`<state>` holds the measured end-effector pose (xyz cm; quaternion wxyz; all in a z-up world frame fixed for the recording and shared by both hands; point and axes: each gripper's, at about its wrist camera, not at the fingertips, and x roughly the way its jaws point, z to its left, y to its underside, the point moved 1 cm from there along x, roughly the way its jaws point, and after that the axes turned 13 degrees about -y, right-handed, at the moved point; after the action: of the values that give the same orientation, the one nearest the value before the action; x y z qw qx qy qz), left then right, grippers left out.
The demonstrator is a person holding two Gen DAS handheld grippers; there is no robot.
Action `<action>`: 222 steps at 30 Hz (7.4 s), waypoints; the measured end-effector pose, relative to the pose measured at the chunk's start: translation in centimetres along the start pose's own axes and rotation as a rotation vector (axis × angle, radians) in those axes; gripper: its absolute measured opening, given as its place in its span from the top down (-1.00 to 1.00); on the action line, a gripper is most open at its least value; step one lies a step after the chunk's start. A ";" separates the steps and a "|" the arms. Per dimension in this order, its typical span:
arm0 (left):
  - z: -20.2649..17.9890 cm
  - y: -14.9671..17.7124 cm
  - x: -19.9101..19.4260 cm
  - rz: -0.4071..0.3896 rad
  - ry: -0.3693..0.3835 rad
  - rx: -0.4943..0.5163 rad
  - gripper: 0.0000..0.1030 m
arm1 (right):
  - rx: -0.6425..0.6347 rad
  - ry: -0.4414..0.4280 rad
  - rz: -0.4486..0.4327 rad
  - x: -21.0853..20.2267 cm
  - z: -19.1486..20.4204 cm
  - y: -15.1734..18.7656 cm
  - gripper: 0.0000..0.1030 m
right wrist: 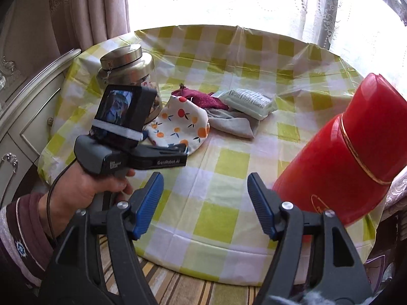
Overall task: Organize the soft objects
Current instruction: 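Grasp the orange-print white pouch with the left tool while the right tool grasps the white packet, then carry the print pouch and white packet to the white box and release both, then move both open tools back over the table toward the glove and grey pouch, then grasp the pink knitted glove with the left tool while the right tool grasps the grey drawstring pouch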
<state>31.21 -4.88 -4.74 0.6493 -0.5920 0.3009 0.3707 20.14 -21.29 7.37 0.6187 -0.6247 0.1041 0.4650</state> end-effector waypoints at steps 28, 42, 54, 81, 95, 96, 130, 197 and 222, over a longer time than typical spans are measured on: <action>-0.6 1.3 -1.0 -0.125 0.043 0.053 0.27 | 0.359 0.200 0.193 21.2 -14.4 -15.5 -0.97; -0.1 1.5 -1.4 -0.131 0.072 0.036 0.58 | 0.283 0.263 0.211 23.9 -14.2 -14.4 -0.89; 1.9 2.5 -2.1 -0.126 0.113 -0.033 0.74 | 0.164 0.264 0.025 16.6 -10.6 -13.4 -0.84; 5.7 8.0 -13.5 -0.223 0.176 -0.127 0.87 | 0.003 0.118 -0.023 -1.3 0.5 4.1 -0.84; 3.0 10.9 -19.2 -0.252 0.196 -0.057 0.87 | 0.070 0.178 -0.038 -8.4 -2.5 11.0 -0.84; 2.6 11.0 -19.6 -0.255 0.198 -0.050 0.87 | 0.079 0.178 -0.042 -8.9 -2.7 11.3 -0.84; -21.5 13.8 -30.1 -0.273 0.564 0.377 0.87 | 0.424 0.518 -0.115 -24.8 -19.9 22.6 -0.86; 0.5 7.3 -17.2 -0.157 0.174 0.010 -0.03 | -0.013 0.139 0.065 -5.8 -1.4 9.0 -0.86; -3.7 -8.8 -3.6 -0.128 -0.022 0.134 -0.26 | 0.007 0.089 0.082 10.5 -4.9 -4.3 -0.88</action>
<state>36.82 -9.22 2.61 0.7130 -0.5613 0.2795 0.3136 31.12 -19.94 1.87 0.5962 -0.6376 0.1588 0.4613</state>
